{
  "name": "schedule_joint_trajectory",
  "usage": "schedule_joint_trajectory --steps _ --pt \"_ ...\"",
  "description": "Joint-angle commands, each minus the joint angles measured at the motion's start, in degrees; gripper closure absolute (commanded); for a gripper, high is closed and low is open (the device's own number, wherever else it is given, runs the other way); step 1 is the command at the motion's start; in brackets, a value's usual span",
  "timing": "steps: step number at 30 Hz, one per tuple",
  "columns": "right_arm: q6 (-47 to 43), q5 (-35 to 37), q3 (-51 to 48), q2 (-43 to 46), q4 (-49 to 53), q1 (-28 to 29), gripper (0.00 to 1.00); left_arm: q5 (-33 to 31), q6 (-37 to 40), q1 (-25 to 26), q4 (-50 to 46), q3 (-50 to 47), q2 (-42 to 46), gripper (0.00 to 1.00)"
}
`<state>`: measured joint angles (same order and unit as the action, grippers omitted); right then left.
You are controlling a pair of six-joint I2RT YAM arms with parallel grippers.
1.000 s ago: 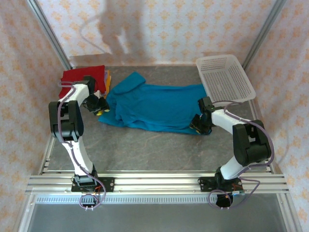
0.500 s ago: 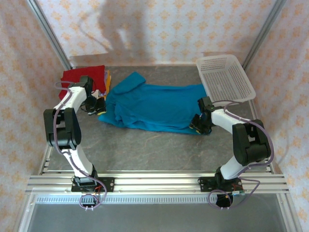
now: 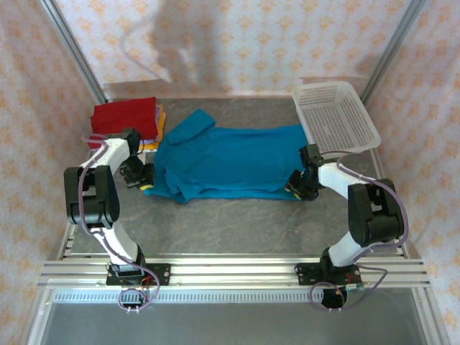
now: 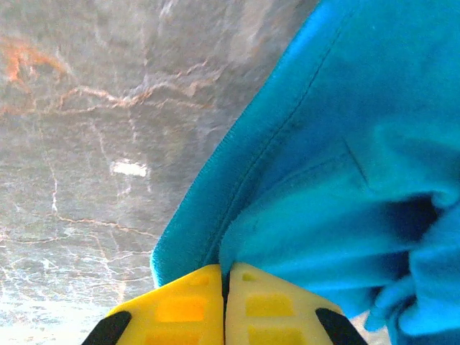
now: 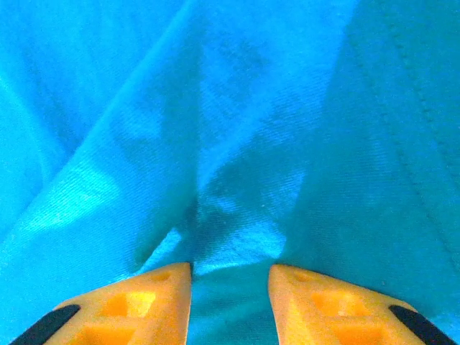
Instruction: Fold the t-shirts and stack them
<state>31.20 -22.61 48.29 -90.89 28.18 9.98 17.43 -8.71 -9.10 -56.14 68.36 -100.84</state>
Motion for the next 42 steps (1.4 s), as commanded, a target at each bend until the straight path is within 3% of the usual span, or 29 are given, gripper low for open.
schedule_joint_trajectory --steps 1,7,17,20,22,26,32,35,42 --pt "-1.0 2.9 -2.7 -0.5 4.1 -0.7 0.64 -4.6 -0.2 0.0 -2.2 -2.1 -2.4 0.92" --pt "-1.0 2.7 -4.7 1.5 6.5 -0.7 0.64 -8.7 -0.2 0.0 -3.5 -3.5 -3.1 0.92" --pt "2.5 1.5 -14.8 13.3 8.0 -0.3 0.64 -10.5 -2.6 0.1 -6.8 -2.8 -0.9 0.93" --pt "2.7 0.9 -16.5 16.5 9.2 -0.3 0.64 -10.8 -2.7 0.1 -8.6 -2.1 -0.6 0.86" --pt "2.3 -0.2 -16.6 18.7 10.2 -0.1 0.64 -10.1 -3.0 0.0 -9.3 -2.0 0.2 0.75" --pt "0.8 -1.9 -13.7 25.3 15.3 0.1 0.63 -6.3 -4.6 0.2 -9.9 -2.6 7.3 0.61" --pt "0.0 -5.1 -7.1 29.0 20.8 0.4 0.6 3.0 -10.5 4.2 -5.3 -5.5 18.6 0.58" --pt "4.3 -6.7 -5.5 28.8 17.2 4.8 0.57 10.2 -13.2 5.2 -0.7 -9.8 18.7 0.61" --pt "19.2 -5.7 -1.7 17.4 -0.2 23.7 0.57 11.4 -14.4 6.5 3.4 -14.9 18.2 0.64"
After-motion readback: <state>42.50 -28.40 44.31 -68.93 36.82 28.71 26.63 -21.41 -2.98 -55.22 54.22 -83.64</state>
